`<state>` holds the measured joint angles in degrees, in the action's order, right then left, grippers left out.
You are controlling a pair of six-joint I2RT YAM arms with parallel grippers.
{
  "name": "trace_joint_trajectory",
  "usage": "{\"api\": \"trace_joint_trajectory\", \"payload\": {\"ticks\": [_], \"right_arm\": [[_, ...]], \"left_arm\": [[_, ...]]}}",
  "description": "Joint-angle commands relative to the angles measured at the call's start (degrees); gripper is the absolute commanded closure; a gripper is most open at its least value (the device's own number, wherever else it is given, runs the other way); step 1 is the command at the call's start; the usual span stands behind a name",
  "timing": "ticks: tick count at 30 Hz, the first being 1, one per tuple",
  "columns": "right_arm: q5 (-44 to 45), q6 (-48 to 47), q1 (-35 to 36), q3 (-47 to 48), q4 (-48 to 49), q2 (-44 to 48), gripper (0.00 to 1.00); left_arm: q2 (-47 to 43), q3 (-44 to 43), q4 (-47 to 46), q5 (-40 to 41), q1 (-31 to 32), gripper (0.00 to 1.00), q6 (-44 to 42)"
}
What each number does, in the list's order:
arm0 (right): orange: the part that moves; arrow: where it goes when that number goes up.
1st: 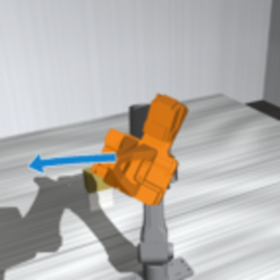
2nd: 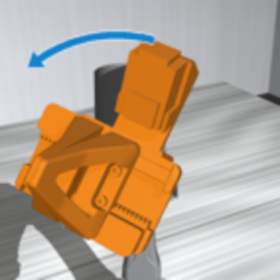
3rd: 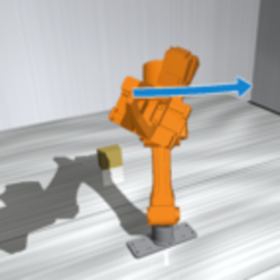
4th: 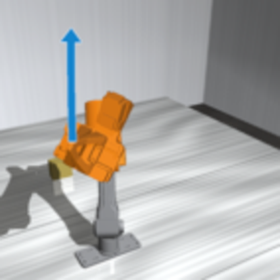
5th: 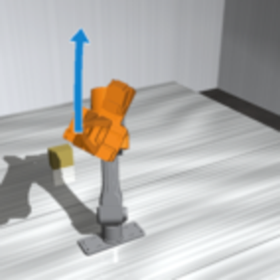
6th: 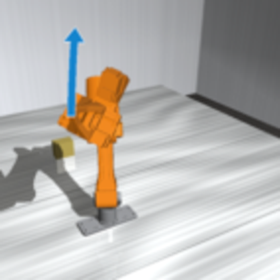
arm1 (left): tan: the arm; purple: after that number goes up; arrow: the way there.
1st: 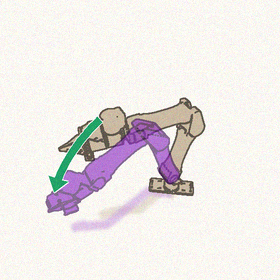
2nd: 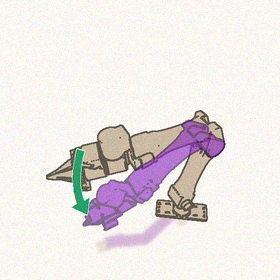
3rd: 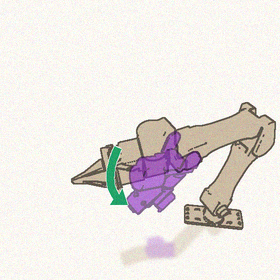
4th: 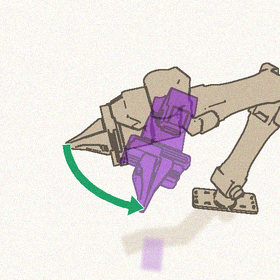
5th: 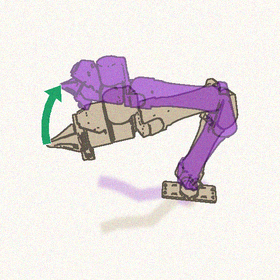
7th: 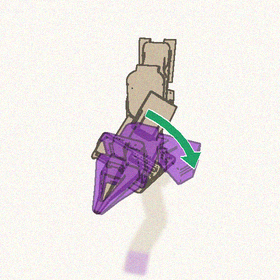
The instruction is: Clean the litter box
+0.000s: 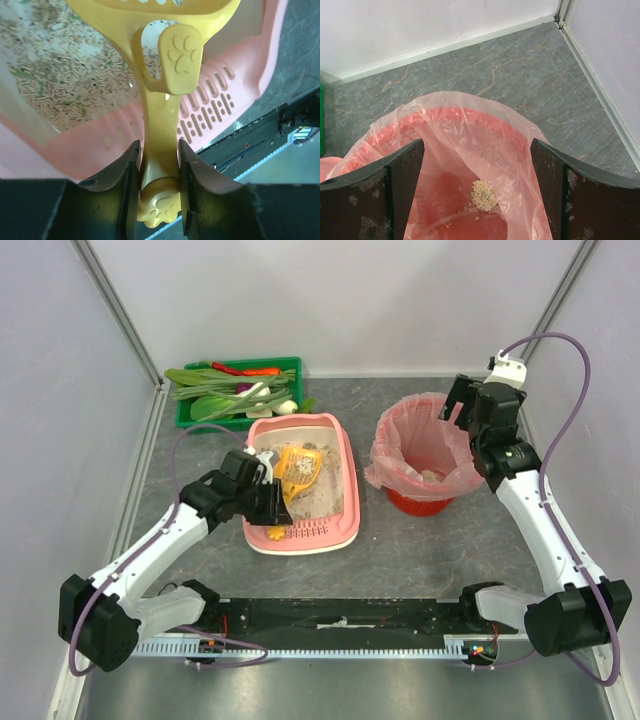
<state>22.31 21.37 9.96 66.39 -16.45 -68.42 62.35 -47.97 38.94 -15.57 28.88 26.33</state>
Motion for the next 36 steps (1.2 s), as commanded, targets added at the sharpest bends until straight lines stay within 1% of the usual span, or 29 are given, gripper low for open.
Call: {"api": "trace_joint_trajectory", "payload": {"ticks": [1, 3, 5, 6, 7, 8, 9, 10, 11, 12, 13, 14, 15, 16, 17, 19, 20, 21, 22, 24, 26, 27, 29, 30, 32, 33, 34, 35, 36], "right_arm": [[-0.07, -0.71, 0.06, 2.69, 0.45, 0.13, 0.04], [-0.07, -0.62, 0.06, 2.52, 0.54, 0.39, 0.04], [-0.24, -0.62, 0.15, 2.43, 0.36, 0.57, 0.04], [-0.07, -0.71, 0.15, 2.34, 0.19, 0.66, 0.04], [0.02, -0.71, 0.15, 2.25, 0.19, 0.66, 0.04], [0.02, -0.62, 0.24, 2.17, 0.19, 0.83, 0.04], [-0.07, -0.71, 0.24, 2.08, 0.27, 0.75, 0.04], [-0.07, -0.80, 0.24, 2.25, 0.10, 0.75, 0.04], [-0.24, -0.71, 0.24, 2.25, 0.10, 0.57, 0.04], [-0.33, -0.71, 0.24, 2.17, 0.19, 0.66, 0.04], [-0.16, -0.71, 0.24, 2.16, 0.10, 0.57, 0.04], [-0.16, -0.62, 0.24, 2.25, 0.19, 0.40, 0.04], [-0.24, -0.54, 0.33, 2.25, 0.19, 0.31, 0.04], [-0.33, -0.54, 0.33, 2.25, 0.27, 0.39, 0.04], [-0.25, -0.62, 0.41, 2.34, 0.19, 0.48, 0.04], [0.02, -0.54, 0.42, 2.08, 0.19, 0.74, 0.04], [-0.07, -0.54, 0.42, 1.99, 0.19, 0.75, 0.04], [-0.16, -0.54, 0.50, 1.90, 0.19, 0.75, 0.04], [-0.33, -0.54, 0.42, 1.99, 0.10, 0.83, 0.04], [-0.16, -0.80, 0.50, 1.90, 0.01, 0.92, 0.04], [0.45, -0.80, 0.50, 1.90, 0.01, 1.27, 0.04], [0.46, -0.80, 0.50, 1.81, 0.01, 1.36, 0.04], [0.37, -0.80, 0.59, 1.81, 0.10, 1.19, 0.04], [-0.06, -0.80, 0.50, 1.81, -0.07, 1.10, 0.04], [-0.07, -0.71, 0.50, 1.90, -0.08, 0.75, 0.04], [-0.07, -0.45, 0.50, 1.99, -0.08, 0.75, 0.04], [-0.07, -0.19, 0.68, 1.99, -0.08, 0.57, 0.04], [-0.16, -0.18, 0.68, 2.16, -0.08, 0.48, 0.04], [-0.24, -0.18, 0.68, 2.16, -0.08, 0.31, 0.04]], "left_arm": [[-0.29, -1.36, 0.71, -1.90, -2.22, 0.98, 3.02], [-1.70, -0.99, -1.93, -5.07, -1.82, 0.98, 3.73], [-0.66, -3.01, 1.56, -2.54, 0.03, 0.98, 3.56], [-0.65, -3.10, 2.62, -1.31, -0.58, 0.98, 3.82], [-1.08, -1.19, 1.15, -2.35, -3.19, 0.98, 5.04], [-2.39, -0.21, -0.60, -4.71, -3.48, 0.98, 5.66], [-2.67, -0.03, -1.31, -5.60, -2.96, 0.98, 5.93], [-2.15, -2.20, 1.72, -3.52, 0.70, 0.98, 4.80], [-1.62, -3.35, 3.41, -2.02, 1.60, 0.98, 3.57], [-0.48, -3.89, 5.08, -0.18, 1.35, 0.98, 3.12], [-0.56, -2.85, 5.62, -0.77, -1.26, 0.98, 3.73], [-1.17, -1.62, 1.88, -3.30, -3.03, 0.98, 4.51], [-2.39, -0.65, -0.07, -7.06, -3.48, 0.98, 5.83], [-2.32, -1.42, -0.70, -5.80, -1.05, 0.98, 5.84], [-1.62, -2.91, 2.86, -3.70, 0.54, 0.98, 4.54], [0.49, -4.85, 6.05, -0.69, -0.66, 0.98, 2.68], [0.41, -4.16, 6.06, -1.30, -2.41, 0.98, 2.85], [-0.29, -2.24, 2.58, -5.48, -4.34, 0.98, 3.72], [-1.17, -2.13, 1.50, -6.91, -4.10, 0.98, 3.99], [-0.83, -3.18, 4.01, -5.10, -2.78, 0.98, 3.39], [-0.65, -3.19, 6.23, -2.63, -4.53, 0.98, 2.68], [-1.08, -2.23, 5.63, -5.75, -6.10, 0.98, 3.11], [-1.27, -3.18, 3.51, -7.81, -3.77, 0.98, 3.55], [-0.57, -5.28, 4.47, -4.85, 0.34, 0.98, 1.99], [1.54, -6.09, 8.95, -1.93, 0.04, 0.98, 0.66], [1.72, -5.30, 8.88, -3.14, -2.84, 0.98, 0.66], [1.55, -5.12, 7.48, -5.50, -3.22, 0.98, 1.00], [1.81, -5.56, 5.12, -6.74, -2.44, 0.98, 1.88], [2.42, -8.26, 5.70, -4.75, 2.01, 0.98, 1.28]]}}
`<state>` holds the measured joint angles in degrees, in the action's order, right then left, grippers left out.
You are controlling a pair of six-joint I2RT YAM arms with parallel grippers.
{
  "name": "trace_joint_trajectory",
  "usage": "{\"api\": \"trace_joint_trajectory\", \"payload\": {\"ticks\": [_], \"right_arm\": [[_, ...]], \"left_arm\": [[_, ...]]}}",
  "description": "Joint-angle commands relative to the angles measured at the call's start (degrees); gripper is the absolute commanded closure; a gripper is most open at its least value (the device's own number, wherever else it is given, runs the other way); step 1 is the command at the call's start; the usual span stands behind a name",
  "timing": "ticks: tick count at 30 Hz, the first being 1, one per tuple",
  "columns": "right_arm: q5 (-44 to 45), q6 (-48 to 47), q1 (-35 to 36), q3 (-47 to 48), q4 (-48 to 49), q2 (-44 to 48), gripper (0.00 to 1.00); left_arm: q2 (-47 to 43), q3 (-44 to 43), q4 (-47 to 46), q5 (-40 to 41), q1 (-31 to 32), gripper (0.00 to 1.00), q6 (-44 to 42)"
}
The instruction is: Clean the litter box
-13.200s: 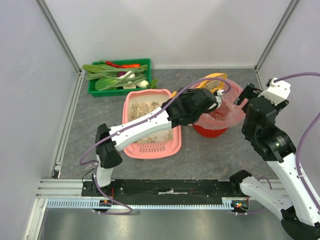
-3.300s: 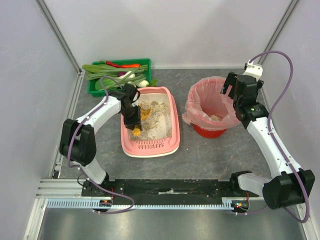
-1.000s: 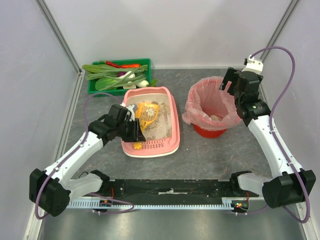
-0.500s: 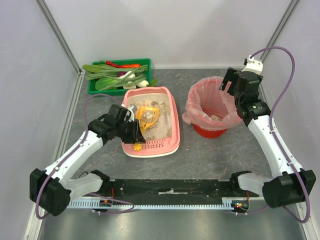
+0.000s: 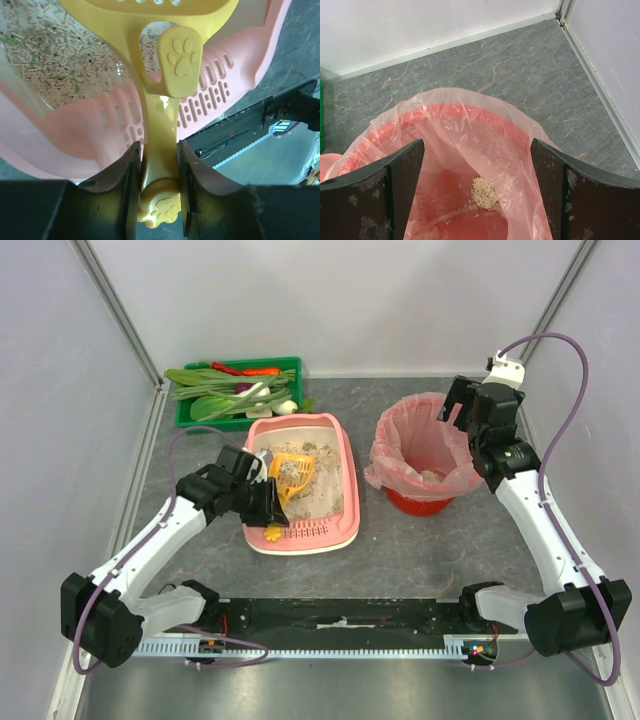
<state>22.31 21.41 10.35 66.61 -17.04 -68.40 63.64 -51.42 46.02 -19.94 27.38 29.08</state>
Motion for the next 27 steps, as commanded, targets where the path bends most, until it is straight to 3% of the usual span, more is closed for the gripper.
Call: {"api": "trace_joint_trajectory", "payload": {"ticks": [1, 3, 5, 8, 10, 11, 13, 16, 17, 19, 20, 22, 24, 27], "right_arm": [[-0.16, -0.66, 0.37, 2.12, 0.43, 0.11, 0.04], [0.11, -0.58, 0.37, 2.21, 0.51, 0.20, 0.04], [0.02, -0.75, 0.37, 2.12, 0.51, 0.11, 0.04], [-0.07, -0.76, 0.46, 2.21, 0.43, -0.15, 0.04], [0.54, -0.75, 0.46, 2.30, 0.69, -0.15, 0.04], [0.55, -0.58, 0.55, 2.21, 0.60, -0.33, 0.04], [0.02, -0.32, 0.55, 2.30, 0.60, -0.59, 0.04], [-0.24, -0.40, 0.72, 2.47, 0.60, -0.77, 0.04], [-0.16, -0.40, 0.72, 2.39, 0.60, -0.77, 0.04], [-0.33, -0.49, 0.81, 2.47, 0.60, -0.94, 0.04], [-0.51, -0.49, 0.90, 2.47, 0.51, -1.03, 0.04], [-0.07, -0.58, 0.90, 2.56, 0.60, -0.95, 0.04], [-0.24, -0.40, 0.99, 2.65, 0.60, -0.94, 0.04], [-0.51, -0.58, 1.25, 2.82, 0.51, -1.21, 0.04]], "left_arm": [[2.44, -6.48, 2.20, 1.99, 4.95, 0.98, -2.44], [4.21, -7.03, 4.07, 4.38, 2.53, 0.98, -4.38], [3.34, -5.02, 1.10, -0.67, 0.40, 0.98, -3.60], [3.16, -7.19, 3.70, 3.30, 5.39, 0.98, -4.11], [3.34, -6.51, 5.13, 4.83, 2.88, 0.98, -4.91], [2.99, -5.37, 3.31, 1.35, 1.12, 0.98, -4.65], [2.46, -5.62, 2.67, 0.08, 2.41, 0.98, -4.21], [2.55, -6.24, 5.22, 4.20, 0.76, 0.98, -5.35], [2.37, -5.28, 4.44, 0.38, -1.34, 0.98, -4.74], [2.54, -5.53, 2.76, -1.85, 1.26, 0.98, -3.43], [2.98, -6.84, 3.98, 1.54, 5.10, 0.98, -4.46], [3.95, -7.03, 7.24, 5.25, 4.54, 0.98, -5.79], [3.16, -5.89, 5.15, 0.46, 1.10, 0.98, -4.92], [4.12, -8.25, 5.73, 3.31, 5.58, 0.98, -5.60]]}}
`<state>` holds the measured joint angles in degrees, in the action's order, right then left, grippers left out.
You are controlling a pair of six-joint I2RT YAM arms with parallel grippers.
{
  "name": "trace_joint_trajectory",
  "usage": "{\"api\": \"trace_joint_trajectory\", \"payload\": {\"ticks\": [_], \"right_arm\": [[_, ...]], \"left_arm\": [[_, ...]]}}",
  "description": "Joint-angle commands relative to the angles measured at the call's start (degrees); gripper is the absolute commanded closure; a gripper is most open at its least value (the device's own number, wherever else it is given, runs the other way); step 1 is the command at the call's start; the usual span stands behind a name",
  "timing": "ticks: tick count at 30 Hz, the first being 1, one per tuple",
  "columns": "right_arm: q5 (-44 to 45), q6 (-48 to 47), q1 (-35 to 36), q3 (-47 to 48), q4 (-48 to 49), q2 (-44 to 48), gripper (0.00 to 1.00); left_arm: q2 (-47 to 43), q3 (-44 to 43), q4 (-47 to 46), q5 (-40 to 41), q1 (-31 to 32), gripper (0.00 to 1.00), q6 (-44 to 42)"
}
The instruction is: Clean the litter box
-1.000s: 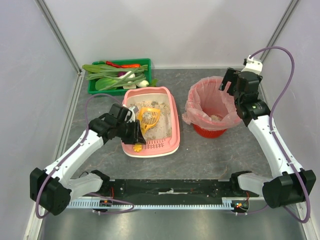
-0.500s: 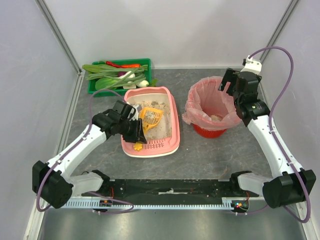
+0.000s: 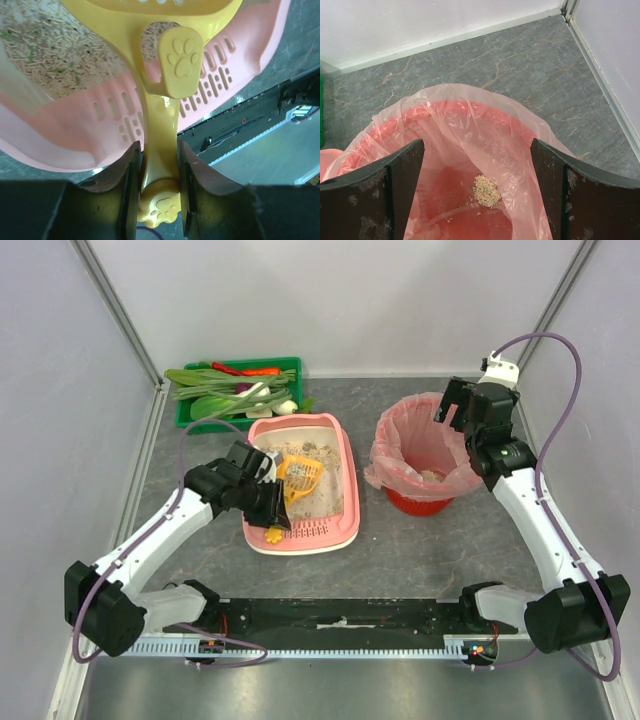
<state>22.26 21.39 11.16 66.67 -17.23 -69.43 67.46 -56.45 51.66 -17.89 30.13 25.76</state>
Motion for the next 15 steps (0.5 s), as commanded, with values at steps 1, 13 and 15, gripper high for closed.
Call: {"api": "trace_joint_trajectory", "payload": {"ticks": [1, 13, 15], "right_arm": [[-0.20, -0.56, 0.53, 2.76, 0.71, -0.09, 0.04], [0.15, -0.73, 0.88, 3.20, 0.71, 0.00, 0.04], [0.77, -0.56, 0.97, 2.94, 0.62, 0.43, 0.04]], "left_arm": [[0.74, -3.67, 2.02, 3.37, 2.13, 0.98, -4.03], [1.87, -5.51, 1.59, 3.01, 4.14, 0.98, -4.92], [2.41, -6.22, 2.49, 4.80, 1.00, 0.98, -4.93]]}}
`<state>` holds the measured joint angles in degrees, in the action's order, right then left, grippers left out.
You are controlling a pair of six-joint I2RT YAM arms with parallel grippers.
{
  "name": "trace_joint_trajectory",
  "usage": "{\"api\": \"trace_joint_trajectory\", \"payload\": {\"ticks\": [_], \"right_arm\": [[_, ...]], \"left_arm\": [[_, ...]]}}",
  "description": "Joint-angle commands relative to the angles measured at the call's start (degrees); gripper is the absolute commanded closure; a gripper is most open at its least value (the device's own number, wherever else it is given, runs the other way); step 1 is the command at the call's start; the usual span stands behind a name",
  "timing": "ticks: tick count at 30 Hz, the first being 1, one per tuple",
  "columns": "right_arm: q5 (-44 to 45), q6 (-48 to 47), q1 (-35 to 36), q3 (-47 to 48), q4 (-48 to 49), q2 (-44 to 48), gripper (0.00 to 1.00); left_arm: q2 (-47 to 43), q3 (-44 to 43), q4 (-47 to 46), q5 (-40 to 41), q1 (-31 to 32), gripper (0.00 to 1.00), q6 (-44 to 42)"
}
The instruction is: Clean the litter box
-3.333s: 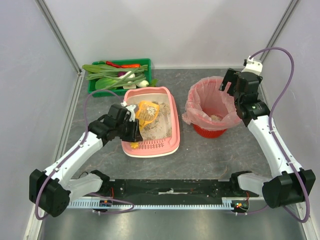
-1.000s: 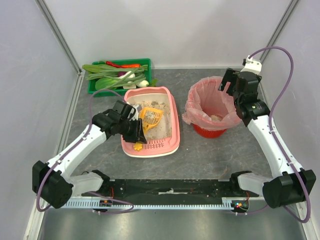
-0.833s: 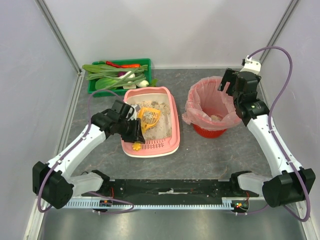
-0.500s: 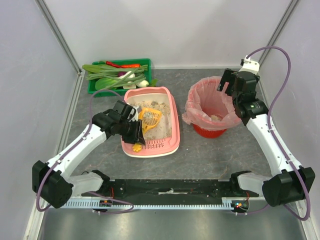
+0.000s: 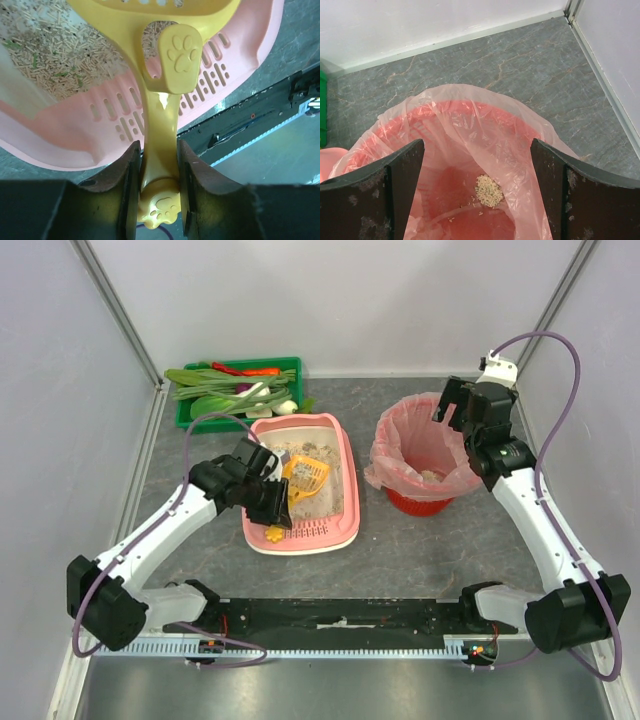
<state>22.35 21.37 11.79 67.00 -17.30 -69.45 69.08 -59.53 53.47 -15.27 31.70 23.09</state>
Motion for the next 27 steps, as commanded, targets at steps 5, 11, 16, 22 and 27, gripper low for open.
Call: {"api": "trace_joint_trajectory", "payload": {"ticks": [5, 11, 16, 22, 27], "right_arm": [[0.85, -0.80, 0.34, 3.13, 0.78, 1.15, 0.04], [2.00, -1.06, 0.34, 3.40, 0.60, 3.00, 0.04], [2.61, -1.06, 0.34, 3.14, 0.25, 4.59, 0.04], [2.96, -1.06, 0.25, 2.69, -0.63, 6.78, 0.04], [3.84, -1.50, 0.34, 2.08, -1.07, 8.54, 0.04]], "left_arm": [[1.66, -9.37, 1.27, 4.10, 4.24, 0.98, -1.38], [1.14, -15.70, 1.81, 7.18, 4.24, 0.98, -1.64], [3.95, -23.77, 3.83, 8.06, 4.51, 0.98, -3.93], [11.67, -35.19, 6.29, 9.29, 7.57, 0.98, -6.39], [18.89, -44.43, 8.75, 10.69, 9.51, 0.98, -7.35]]}}
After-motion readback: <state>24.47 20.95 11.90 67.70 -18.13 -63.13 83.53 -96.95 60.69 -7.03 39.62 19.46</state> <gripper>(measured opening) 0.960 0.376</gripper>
